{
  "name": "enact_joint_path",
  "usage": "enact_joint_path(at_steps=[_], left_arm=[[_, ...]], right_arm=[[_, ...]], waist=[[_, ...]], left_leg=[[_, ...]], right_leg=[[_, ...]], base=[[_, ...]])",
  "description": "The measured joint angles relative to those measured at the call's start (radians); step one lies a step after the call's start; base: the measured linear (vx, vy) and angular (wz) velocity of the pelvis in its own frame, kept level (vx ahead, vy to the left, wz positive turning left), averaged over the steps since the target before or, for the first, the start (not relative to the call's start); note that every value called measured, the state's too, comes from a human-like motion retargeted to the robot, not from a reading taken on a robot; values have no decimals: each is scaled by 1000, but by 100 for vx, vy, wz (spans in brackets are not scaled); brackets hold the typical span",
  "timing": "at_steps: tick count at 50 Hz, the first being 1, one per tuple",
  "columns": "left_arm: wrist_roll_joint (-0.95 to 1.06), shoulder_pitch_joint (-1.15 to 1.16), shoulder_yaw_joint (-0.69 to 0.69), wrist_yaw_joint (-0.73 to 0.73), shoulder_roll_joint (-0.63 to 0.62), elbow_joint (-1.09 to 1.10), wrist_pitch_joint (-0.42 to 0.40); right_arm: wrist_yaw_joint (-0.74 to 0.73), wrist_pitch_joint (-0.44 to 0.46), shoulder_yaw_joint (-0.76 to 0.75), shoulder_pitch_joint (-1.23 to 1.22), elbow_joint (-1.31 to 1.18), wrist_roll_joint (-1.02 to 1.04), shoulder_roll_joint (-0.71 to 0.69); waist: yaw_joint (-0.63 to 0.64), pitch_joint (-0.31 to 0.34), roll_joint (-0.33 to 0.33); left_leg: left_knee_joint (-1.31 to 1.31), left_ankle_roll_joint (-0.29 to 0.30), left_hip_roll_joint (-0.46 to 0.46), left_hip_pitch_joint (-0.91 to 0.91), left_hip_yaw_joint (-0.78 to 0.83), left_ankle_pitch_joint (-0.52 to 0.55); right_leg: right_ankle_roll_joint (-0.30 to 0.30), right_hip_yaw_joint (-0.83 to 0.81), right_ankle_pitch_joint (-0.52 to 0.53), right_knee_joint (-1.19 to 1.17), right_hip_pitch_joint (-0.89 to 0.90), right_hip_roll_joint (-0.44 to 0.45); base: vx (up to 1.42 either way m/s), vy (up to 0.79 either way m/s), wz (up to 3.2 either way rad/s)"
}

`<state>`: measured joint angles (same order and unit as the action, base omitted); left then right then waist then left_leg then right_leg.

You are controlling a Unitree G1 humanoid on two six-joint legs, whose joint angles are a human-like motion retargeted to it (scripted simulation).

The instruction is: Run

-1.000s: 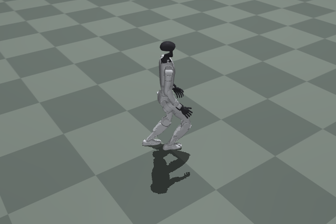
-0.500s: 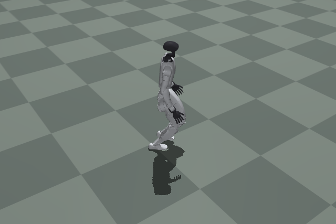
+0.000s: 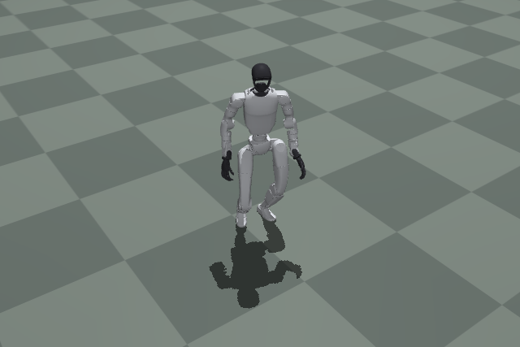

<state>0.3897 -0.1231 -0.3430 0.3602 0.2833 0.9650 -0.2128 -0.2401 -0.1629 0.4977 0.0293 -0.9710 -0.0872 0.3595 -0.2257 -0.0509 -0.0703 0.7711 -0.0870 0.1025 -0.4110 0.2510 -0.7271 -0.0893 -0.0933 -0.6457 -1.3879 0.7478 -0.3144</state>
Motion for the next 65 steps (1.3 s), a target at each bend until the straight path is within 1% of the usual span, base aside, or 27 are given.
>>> enact_joint_path(at_steps=[3,5,7,10,13,15,18,20,22,25,27,30,33,35,38,40,42,45,48,50,53,55,57,58,60,62,65], left_arm=[[-34,-21,-77,-17,-17,-90,-19],[-52,-31,-124,-35,-33,-134,-31],[-68,-47,-169,-53,-37,-195,-37],[-85,-59,-216,-68,-55,-243,-53],[-78,-62,-224,-54,-53,-285,-63],[-63,-52,-213,-30,-52,-295,-65],[-28,-28,-165,20,-38,-287,-62],[-7,-16,-126,47,-28,-267,-56],[1,-2,-92,61,-30,-230,-44],[-6,33,-45,59,-32,-147,-20],[-14,67,-21,36,-23,-78,-3],[-26,119,4,-5,-3,30,16],[-41,155,16,-23,7,136,34],[-55,172,24,-30,9,192,46],[-79,178,27,-29,2,236,61],[-96,168,22,-21,-3,234,66],[-113,131,10,7,-3,208,70],[-119,71,-20,49,-16,125,63],[-103,12,-57,63,-23,-17,31],[-97,-26,-85,64,-20,-128,-1],[-102,-78,-124,65,-4,-286,-44],[-102,-98,-132,64,-4,-345,-67],[-91,-100,-134,68,-3,-393,-84],[-84,-95,-136,71,-3,-411,-88],[-66,-87,-134,83,-5,-441,-81],[-63,-81,-130,89,-24,-418,-61],[-71,-63,-119,79,-46,-327,-23]], right_arm=[[-28,-7,-19,4,-9,-6,8],[-44,-9,-26,7,-14,-7,7],[-67,-16,-40,-10,-21,-6,5],[-93,-24,-48,-25,-22,-2,1],[-132,-32,-44,-69,-30,15,-9],[-160,-34,-30,-103,-42,34,-16],[-204,-28,12,-172,-76,74,-34],[-223,-16,38,-228,-97,103,-44],[-229,-3,58,-274,-102,131,-41],[-216,4,84,-321,-73,172,-32],[-187,2,98,-333,-28,190,-29],[-136,-2,125,-337,50,202,-24],[-101,2,156,-323,110,235,-17],[-88,7,173,-302,133,256,-16],[-73,19,182,-252,133,270,-19],[-68,30,180,-219,111,271,-23],[-77,39,168,-201,70,270,-26],[-96,46,147,-165,-13,255,-21],[-111,51,113,-128,-90,227,-1],[-121,57,85,-110,-132,204,14],[-144,68,48,-102,-180,181,34],[-157,75,38,-96,-199,173,38],[-177,78,30,-107,-215,166,39],[-188,80,29,-118,-222,166,39],[-213,83,34,-173,-238,178,38],[-234,85,50,-228,-228,198,41],[-263,80,80,-304,-179,222,33]], waist=[[-42,-40,24],[-83,-51,21],[-87,-76,46],[-130,-100,31],[-127,-114,29],[-113,-112,22],[-27,-44,46],[66,22,120],[156,70,183],[252,103,203],[290,99,180],[313,75,118],[294,37,32],[265,19,-26],[212,24,-109],[178,29,-135],[157,52,-147],[126,74,-122],[103,97,-80],[98,106,-48],[115,98,11],[118,88,19],[134,82,40],[143,85,56],[172,123,170],[208,144,238],[259,156,257]], left_leg=[[-144,23,-20,71,115,41],[-125,41,-40,84,198,41],[-260,46,-35,150,279,72],[-210,61,-53,176,385,62],[-171,53,-84,223,464,46],[-77,38,-136,242,503,55],[328,1,-364,199,428,82],[650,-25,-575,99,277,116],[837,-42,-662,-12,115,132],[921,-67,-604,-175,-15,82],[848,-70,-515,-282,-23,44],[607,-44,-358,-405,19,25],[295,-22,-175,-437,71,57],[160,-28,-71,-404,94,96],[112,-67,48,-302,111,134],[151,-105,80,-248,107,88],[96,-126,112,-126,102,52],[0,-113,127,62,80,3],[-91,-74,108,250,69,-13],[-153,-46,87,358,74,-11],[-169,-7,22,447,97,-13],[-69,19,-15,469,103,-21],[95,39,-70,467,84,-4],[207,52,-114,457,80,40],[546,94,-334,372,34,161],[764,83,-478,273,-21,271],[920,18,-556,122,-65,211]], right_leg=[[19,-78,-16,75,48,-116],[24,-115,-27,89,78,-206],[37,-170,-36,150,99,-223],[43,-206,-58,140,137,-312],[67,-224,-98,142,136,-287],[94,-216,-141,137,116,-244],[159,-215,-187,145,30,-59],[218,-254,-202,188,-50,144],[248,-253,-195,256,-137,322],[241,-188,-178,340,-257,458],[213,-148,-162,387,-328,469],[152,-106,-135,426,-410,424],[65,-58,-82,394,-445,335],[5,-29,-7,309,-451,265],[-92,22,282,49,-415,147],[-104,36,424,-138,-355,77],[-58,59,414,-257,-269,5],[31,40,221,-293,-148,-65],[61,-23,80,-131,-63,-68],[47,-68,36,46,-21,-36],[9,-114,16,354,5,74],[9,-107,13,368,28,93],[54,-107,22,302,10,123],[85,-115,19,263,-7,142],[175,-207,-1,262,-89,273],[229,-244,-26,285,-154,372],[251,-237,-75,326,-256,439]], base=[[13,-24,-199],[9,-32,-195],[19,-35,-214],[17,-41,-175],[28,-43,-186],[33,-48,-199],[35,-51,-276],[38,-50,-328],[48,-38,-312],[59,-20,-225],[71,-9,-148],[81,-3,-85],[86,1,-17],[84,0,7],[80,-2,-1],[81,-2,-32],[84,4,-60],[89,2,-56],[90,-7,-38],[88,-12,-37],[83,-14,-51],[75,-14,-46],[79,-14,-39],[75,-18,-41],[69,-24,-50],[68,-22,-57],[71,-15,-50]])
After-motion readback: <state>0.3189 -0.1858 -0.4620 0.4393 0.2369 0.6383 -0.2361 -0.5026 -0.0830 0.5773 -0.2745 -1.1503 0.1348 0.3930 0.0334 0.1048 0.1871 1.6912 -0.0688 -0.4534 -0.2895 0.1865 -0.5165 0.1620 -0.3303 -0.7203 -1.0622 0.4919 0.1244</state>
